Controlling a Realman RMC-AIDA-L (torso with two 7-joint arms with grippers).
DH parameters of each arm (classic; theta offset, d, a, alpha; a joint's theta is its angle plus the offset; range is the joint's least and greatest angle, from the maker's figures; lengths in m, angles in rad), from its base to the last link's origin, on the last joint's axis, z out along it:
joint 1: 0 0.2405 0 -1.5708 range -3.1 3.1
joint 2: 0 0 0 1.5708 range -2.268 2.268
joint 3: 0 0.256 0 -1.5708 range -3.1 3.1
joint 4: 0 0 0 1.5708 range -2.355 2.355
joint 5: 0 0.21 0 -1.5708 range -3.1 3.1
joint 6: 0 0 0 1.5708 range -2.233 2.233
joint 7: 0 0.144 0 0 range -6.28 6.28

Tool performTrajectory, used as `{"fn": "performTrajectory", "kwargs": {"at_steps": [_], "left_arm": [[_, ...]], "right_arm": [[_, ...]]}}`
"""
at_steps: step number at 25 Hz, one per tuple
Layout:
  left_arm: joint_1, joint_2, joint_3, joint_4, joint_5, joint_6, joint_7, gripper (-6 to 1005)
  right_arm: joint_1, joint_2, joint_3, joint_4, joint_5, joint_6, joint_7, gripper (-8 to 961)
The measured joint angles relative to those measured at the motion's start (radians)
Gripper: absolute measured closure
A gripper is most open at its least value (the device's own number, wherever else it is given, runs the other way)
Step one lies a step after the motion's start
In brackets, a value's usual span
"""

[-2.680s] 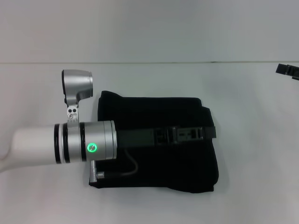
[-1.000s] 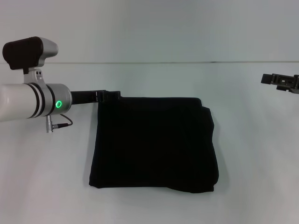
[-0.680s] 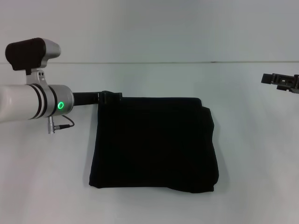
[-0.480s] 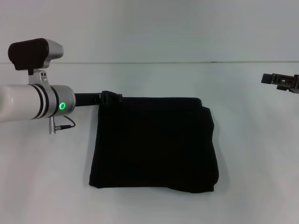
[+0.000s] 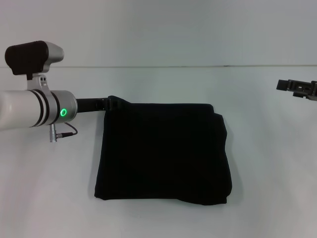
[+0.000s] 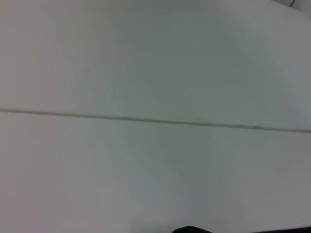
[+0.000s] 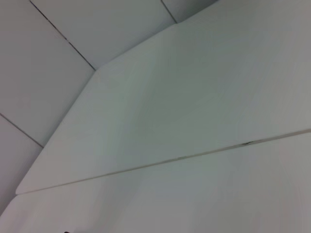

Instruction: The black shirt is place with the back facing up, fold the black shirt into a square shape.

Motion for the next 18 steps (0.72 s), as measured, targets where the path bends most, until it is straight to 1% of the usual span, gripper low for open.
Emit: {"fn": "performTrajectory", "kwargs": {"at_steps": [7,12,18], "left_arm": [[0.001,0.0,-0.005,-0.003,-0.004,0.0,0.0,631],[0.001,0.0,-0.008,-0.003,-0.006,0.0,0.0,834],[0.01,-0.004,-0.012,-0.004,-0.029,-0.022,-0.007,969]], "right_arm": [[-0.004,0.001,0.0,0.0,-0.002,0.001,-0.001,88],[-0.007,0.003,0.0,0.001,-0.002,0.001,-0.002,88],[-0.007,0.003,-0.004,0.002,-0.002,0.001,-0.002,87]]}}
